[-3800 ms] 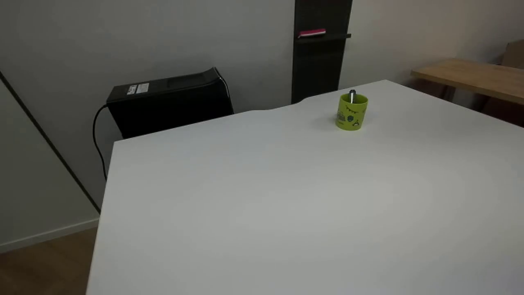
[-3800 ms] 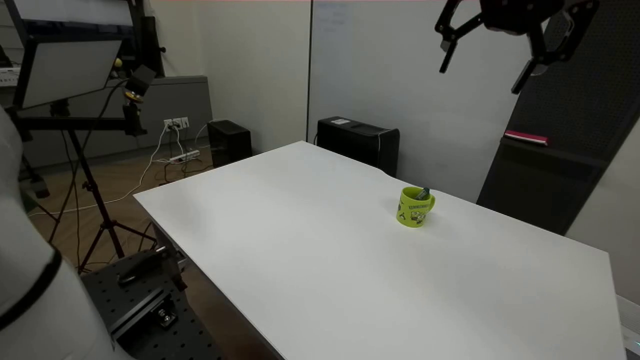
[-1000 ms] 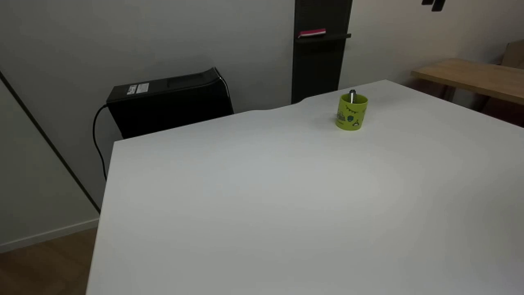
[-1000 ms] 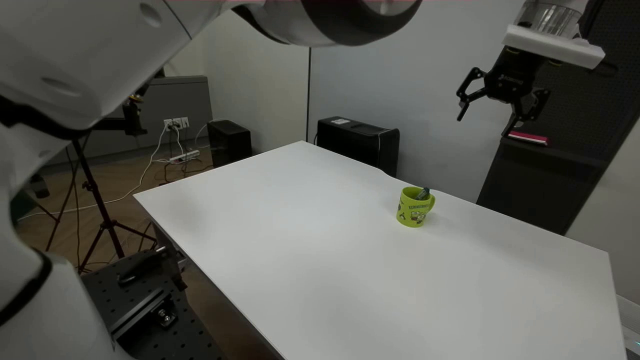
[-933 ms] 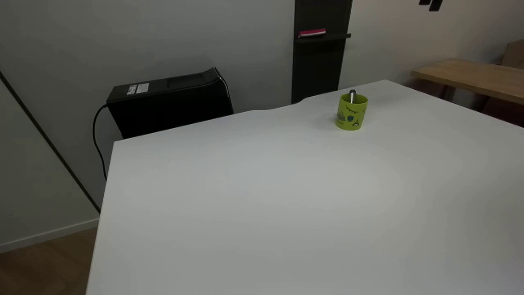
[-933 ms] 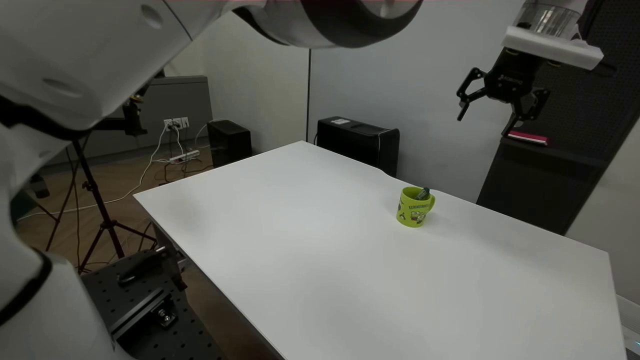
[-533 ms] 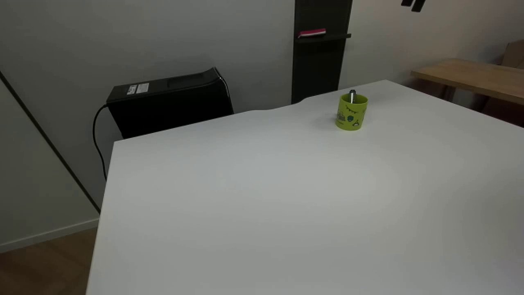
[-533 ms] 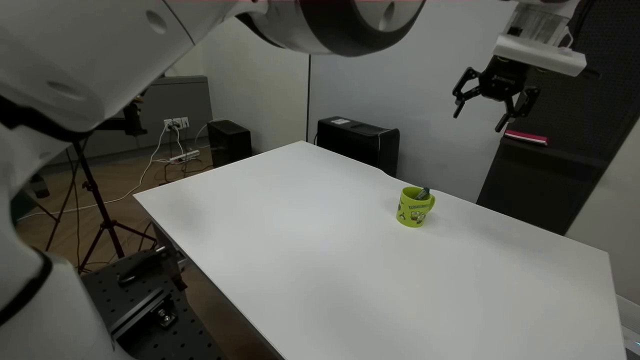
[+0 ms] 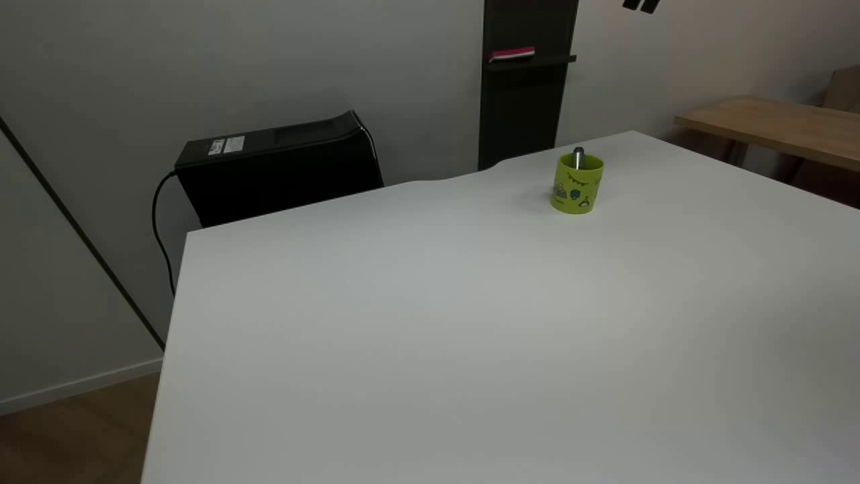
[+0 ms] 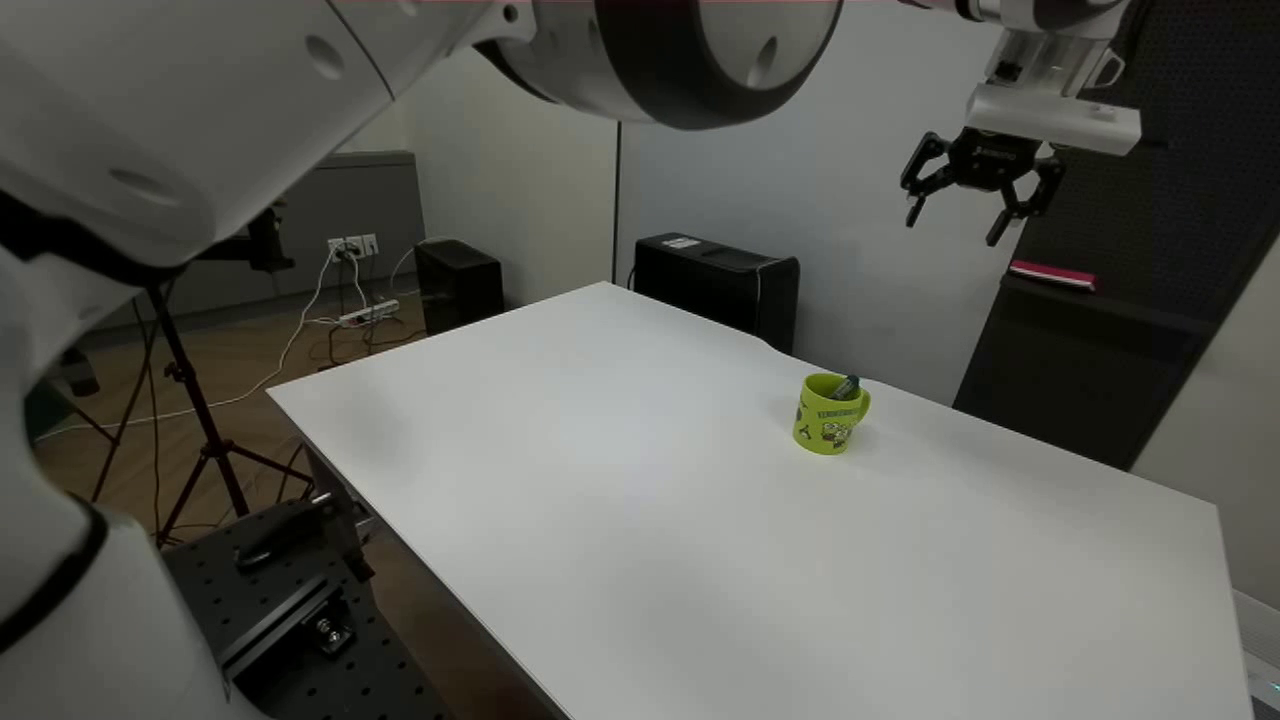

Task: Take the marker from the cup and put it on the table

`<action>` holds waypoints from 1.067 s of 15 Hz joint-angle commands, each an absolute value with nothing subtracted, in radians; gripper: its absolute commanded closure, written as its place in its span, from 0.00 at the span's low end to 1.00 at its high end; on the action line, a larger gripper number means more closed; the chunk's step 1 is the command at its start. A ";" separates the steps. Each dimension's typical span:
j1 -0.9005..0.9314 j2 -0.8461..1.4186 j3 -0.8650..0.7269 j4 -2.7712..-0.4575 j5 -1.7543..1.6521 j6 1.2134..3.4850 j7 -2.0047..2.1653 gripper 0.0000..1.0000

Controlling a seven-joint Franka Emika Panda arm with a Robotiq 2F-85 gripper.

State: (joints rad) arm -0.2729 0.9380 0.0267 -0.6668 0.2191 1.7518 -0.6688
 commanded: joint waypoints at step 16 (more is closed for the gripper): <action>-0.254 0.963 0.034 -0.712 0.221 1.782 -0.674 0.00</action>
State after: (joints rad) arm -0.2644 0.9520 0.0288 -0.6949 0.2184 1.7609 -0.6710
